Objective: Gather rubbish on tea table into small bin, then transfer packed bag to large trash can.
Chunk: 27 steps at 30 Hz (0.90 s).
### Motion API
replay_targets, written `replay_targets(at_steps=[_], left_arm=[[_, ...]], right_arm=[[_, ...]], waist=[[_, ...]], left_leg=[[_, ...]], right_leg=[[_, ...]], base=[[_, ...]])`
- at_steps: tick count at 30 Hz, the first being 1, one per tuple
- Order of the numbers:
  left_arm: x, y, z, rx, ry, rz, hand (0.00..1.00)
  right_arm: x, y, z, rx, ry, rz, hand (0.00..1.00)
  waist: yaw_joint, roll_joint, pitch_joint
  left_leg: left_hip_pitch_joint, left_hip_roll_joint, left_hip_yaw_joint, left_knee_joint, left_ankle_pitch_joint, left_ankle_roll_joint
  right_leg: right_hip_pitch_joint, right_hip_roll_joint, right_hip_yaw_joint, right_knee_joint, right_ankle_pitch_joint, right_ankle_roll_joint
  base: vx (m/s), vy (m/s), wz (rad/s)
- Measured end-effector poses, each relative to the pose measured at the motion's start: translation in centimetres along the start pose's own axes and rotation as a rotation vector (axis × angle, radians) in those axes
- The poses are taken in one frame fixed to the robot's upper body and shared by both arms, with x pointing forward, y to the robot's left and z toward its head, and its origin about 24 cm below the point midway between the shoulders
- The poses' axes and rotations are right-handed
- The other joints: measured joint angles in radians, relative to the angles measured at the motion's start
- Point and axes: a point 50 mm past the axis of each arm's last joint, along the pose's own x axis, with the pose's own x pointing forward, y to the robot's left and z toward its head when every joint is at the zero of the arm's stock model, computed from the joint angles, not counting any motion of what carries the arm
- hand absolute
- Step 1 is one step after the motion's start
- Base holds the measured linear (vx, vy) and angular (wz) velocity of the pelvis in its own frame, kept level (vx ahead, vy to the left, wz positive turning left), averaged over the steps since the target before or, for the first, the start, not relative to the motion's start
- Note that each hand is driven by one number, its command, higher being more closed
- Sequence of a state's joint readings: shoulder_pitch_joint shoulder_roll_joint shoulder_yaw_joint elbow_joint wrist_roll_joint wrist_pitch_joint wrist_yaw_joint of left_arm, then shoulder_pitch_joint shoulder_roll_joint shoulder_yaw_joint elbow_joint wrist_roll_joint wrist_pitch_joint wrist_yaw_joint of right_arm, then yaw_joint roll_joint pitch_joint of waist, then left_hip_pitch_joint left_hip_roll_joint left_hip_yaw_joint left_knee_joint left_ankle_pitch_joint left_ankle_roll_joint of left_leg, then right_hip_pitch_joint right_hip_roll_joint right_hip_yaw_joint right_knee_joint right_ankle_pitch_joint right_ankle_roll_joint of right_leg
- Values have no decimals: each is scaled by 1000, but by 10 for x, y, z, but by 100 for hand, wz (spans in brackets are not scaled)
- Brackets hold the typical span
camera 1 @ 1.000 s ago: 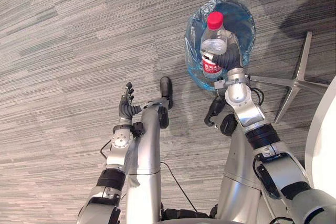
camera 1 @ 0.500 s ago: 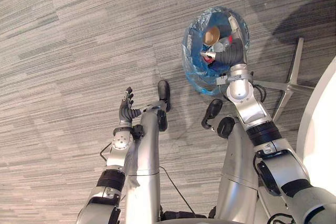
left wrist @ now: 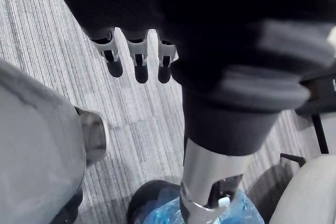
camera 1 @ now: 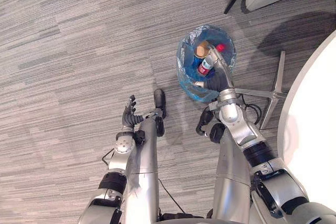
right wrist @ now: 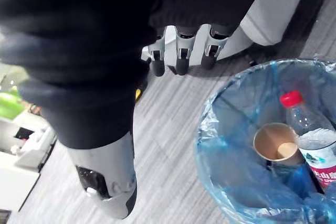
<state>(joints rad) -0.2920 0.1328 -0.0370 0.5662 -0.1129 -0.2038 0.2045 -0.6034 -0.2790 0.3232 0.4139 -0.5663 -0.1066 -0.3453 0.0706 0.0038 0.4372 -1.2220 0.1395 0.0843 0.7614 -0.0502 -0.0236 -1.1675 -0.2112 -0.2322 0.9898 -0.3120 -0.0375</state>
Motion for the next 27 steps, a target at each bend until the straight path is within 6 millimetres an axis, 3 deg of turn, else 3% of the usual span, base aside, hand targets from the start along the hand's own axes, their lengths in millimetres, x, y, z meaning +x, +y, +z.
replay_targets(at_steps=[8, 24, 25, 27], left_arm=[[2, -2, 2, -11, -12, 16, 0], [12, -5, 27, -55, -116, 42, 0], [13, -5, 28, -67, -119, 43, 0], [14, -6, 31, -72, -131, 48, 0]], right_arm=[[-10, 33, -26, -152, 122, 152, 0], [5, 33, -45, -266, 267, 170, 0], [6, 32, -47, -272, 273, 168, 100], [10, 29, -48, -273, 295, 153, 100]], waist=[[-2, 0, 0], [2, 1, 0], [2, 1, 0], [6, 1, 0]], left_leg=[[-9, 0, -4, -29, 11, -8], [-128, -8, -9, 9, 12, -9], [-132, -11, -9, 10, 12, -8], [-147, -15, -13, 16, 12, -8]], right_leg=[[-8, 2, -15, -16, 0, 0], [-136, -13, -9, 51, -18, -6], [-142, -18, -9, 59, -21, -9], [-157, -21, -9, 71, -26, -11]], base=[[3, -8, 2], [-15, -3, 3], [-44, 0, 12], [-37, 1, 10]])
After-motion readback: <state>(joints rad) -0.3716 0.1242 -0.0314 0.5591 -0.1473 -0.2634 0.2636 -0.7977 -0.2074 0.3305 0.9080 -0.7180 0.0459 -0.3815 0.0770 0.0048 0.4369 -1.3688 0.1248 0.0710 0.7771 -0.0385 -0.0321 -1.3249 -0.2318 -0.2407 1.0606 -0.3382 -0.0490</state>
